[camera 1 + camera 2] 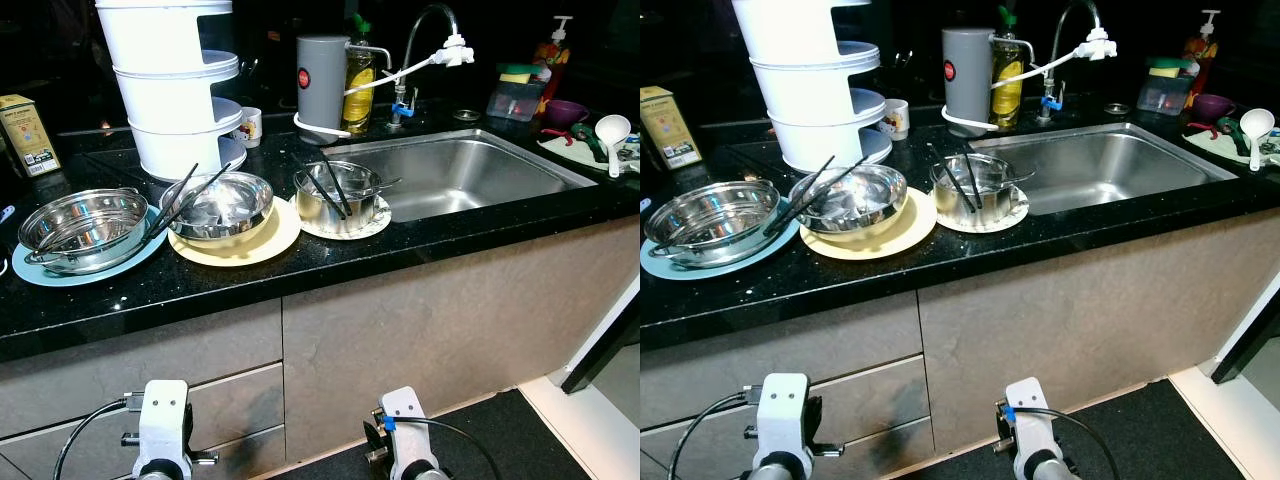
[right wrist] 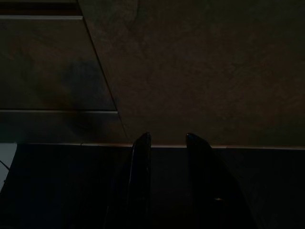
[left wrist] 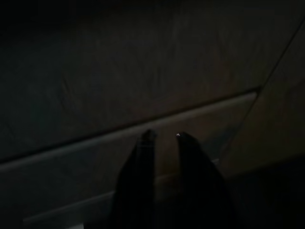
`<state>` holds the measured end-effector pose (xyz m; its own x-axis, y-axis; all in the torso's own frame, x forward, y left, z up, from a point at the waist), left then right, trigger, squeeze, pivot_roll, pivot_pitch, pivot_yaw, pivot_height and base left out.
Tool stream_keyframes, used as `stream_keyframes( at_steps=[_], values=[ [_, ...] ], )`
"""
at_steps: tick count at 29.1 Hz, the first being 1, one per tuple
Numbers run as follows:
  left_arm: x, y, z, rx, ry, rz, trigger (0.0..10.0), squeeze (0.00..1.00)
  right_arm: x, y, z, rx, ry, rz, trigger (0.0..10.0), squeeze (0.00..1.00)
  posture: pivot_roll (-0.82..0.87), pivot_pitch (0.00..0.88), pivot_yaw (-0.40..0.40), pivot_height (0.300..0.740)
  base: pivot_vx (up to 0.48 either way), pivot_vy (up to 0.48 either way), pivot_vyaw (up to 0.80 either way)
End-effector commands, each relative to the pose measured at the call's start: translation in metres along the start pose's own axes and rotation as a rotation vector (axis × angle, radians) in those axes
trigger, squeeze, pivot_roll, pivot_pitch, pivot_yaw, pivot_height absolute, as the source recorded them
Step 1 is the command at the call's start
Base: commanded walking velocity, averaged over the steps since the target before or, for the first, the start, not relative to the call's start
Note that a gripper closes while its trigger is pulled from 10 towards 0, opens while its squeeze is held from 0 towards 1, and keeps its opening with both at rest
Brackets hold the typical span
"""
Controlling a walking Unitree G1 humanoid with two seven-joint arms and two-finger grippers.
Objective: Kitchen organization
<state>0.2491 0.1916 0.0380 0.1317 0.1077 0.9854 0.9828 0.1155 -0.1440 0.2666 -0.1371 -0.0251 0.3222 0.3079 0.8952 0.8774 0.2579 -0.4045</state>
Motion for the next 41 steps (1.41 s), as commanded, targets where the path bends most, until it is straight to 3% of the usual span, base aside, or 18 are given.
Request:
stream_keyframes(
  at_steps=[1,8,19,20,21,22,27,33,41],
  values=[
    [0.005,-0.004,0.007,0.027,0.008,-0.043,10.0,1.0,-0.001,-0.001,0.004,0.006,0.003,0.006,10.0,0.0,-0.09,0.08,-0.011,0.74,0.0,0.0,0.0],
    [0.032,-0.009,0.025,0.169,-0.007,-0.173,10.0,1.0,0.002,0.001,0.004,0.024,-0.015,0.005,10.0,0.0,-0.09,0.083,-0.037,0.74,0.0,0.0,0.0],
    [0.055,-0.011,0.03,0.191,-0.002,-0.248,10.0,1.0,0.006,0.005,0.01,0.053,-0.029,-0.001,10.0,0.0,-0.05,0.097,-0.023,0.74,0.0,0.0,0.0],
    [0.064,-0.013,0.031,0.189,0.007,-0.272,10.0,0.68,0.005,0.005,0.01,0.048,-0.024,0.001,10.0,0.0,-0.05,0.099,-0.022,0.74,0.0,0.0,0.0],
    [0.074,-0.015,0.033,0.189,0.018,-0.301,10.0,0.24,0.004,0.004,0.01,0.042,-0.017,0.003,10.0,0.0,-0.04,0.099,-0.019,0.74,0.0,0.0,0.0],
    [0.077,-0.016,0.035,0.193,0.022,-0.312,10.0,0.0,0.004,0.004,0.01,0.042,-0.015,0.003,10.0,0.0,-0.04,0.099,-0.019,0.74,0.0,0.0,0.0],
    [0.093,-0.015,0.044,0.226,0.034,-0.367,10.0,0.0,0.004,0.005,0.012,0.05,-0.015,0.003,10.0,0.0,-0.04,0.099,-0.023,0.74,0.0,0.0,0.0],
    [0.1,-0.015,0.04,0.205,0.05,-0.391,10.0,0.0,0.005,0.006,0.015,0.066,-0.022,0.003,10.0,0.0,-0.03,0.097,-0.031,0.74,0.0,0.0,0.0],
    [0.118,-0.021,0.044,0.29,0.083,-0.474,10.0,0.0,0.008,0.008,0.009,0.052,-0.025,0.003,10.0,0.0,-0.04,0.092,-0.03,0.74,0.0,0.0,0.0]
  ],
)
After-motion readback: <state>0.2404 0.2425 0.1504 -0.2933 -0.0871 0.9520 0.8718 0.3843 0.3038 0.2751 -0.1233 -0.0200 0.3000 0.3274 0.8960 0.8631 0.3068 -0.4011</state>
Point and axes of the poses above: a point about 5 cm out from each wrist's last joint towards the gripper, its own y axis pointing out of the wrist towards the gripper, its own x axis along the axis of the wrist's last joint, z = x × y, the point moved 2 cm from there along y, pointing out of the wrist towards the gripper, and after that the axes turned 9 degrees about -y, right-handed, at the moved point
